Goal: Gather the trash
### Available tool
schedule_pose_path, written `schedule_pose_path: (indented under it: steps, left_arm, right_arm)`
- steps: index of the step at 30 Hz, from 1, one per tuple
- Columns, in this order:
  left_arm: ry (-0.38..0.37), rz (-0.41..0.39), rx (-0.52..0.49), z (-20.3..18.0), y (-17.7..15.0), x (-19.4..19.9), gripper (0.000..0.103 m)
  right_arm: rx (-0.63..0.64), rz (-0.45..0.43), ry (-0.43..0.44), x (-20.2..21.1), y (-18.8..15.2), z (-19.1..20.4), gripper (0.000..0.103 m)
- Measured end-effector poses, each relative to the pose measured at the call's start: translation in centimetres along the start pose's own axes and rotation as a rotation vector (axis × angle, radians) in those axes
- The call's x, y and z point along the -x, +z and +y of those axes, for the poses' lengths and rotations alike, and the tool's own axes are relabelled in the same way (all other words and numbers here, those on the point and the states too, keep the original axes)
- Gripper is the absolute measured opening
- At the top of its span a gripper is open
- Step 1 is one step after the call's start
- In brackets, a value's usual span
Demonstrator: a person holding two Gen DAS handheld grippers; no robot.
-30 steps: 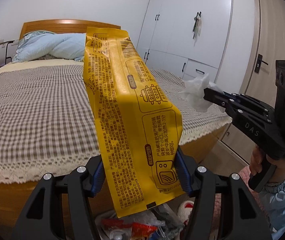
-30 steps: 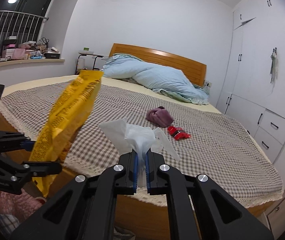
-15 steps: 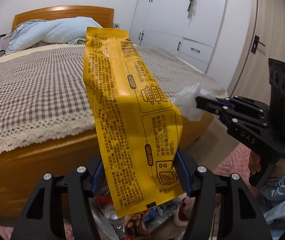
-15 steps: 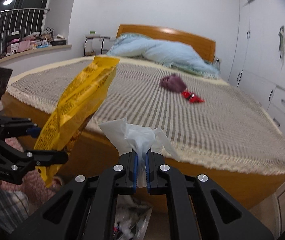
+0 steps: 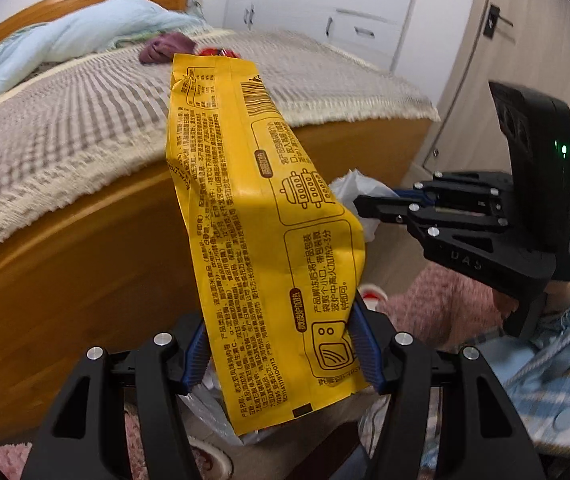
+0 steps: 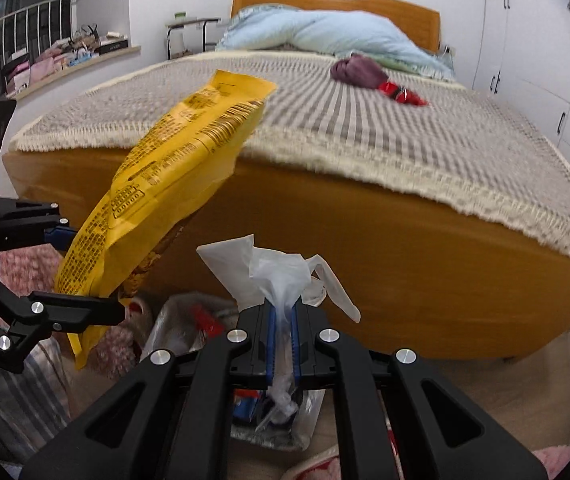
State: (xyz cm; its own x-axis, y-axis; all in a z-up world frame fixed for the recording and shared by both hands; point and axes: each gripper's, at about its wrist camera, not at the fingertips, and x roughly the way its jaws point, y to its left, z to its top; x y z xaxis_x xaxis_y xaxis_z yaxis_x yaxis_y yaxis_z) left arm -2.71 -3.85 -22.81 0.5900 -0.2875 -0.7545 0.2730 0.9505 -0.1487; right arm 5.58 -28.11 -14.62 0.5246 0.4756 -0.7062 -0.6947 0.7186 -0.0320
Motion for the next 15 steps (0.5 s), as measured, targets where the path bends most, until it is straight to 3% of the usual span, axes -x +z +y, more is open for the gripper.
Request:
schedule_pose_path:
  steps: [15]
  left_arm:
    - [-0.099, 0.344, -0.145, -1.2, -2.4, -8.3, 0.058]
  right_arm:
    - [-0.036, 0.266, 0.014, -4.5, -4.6, -0.8, 0.006]
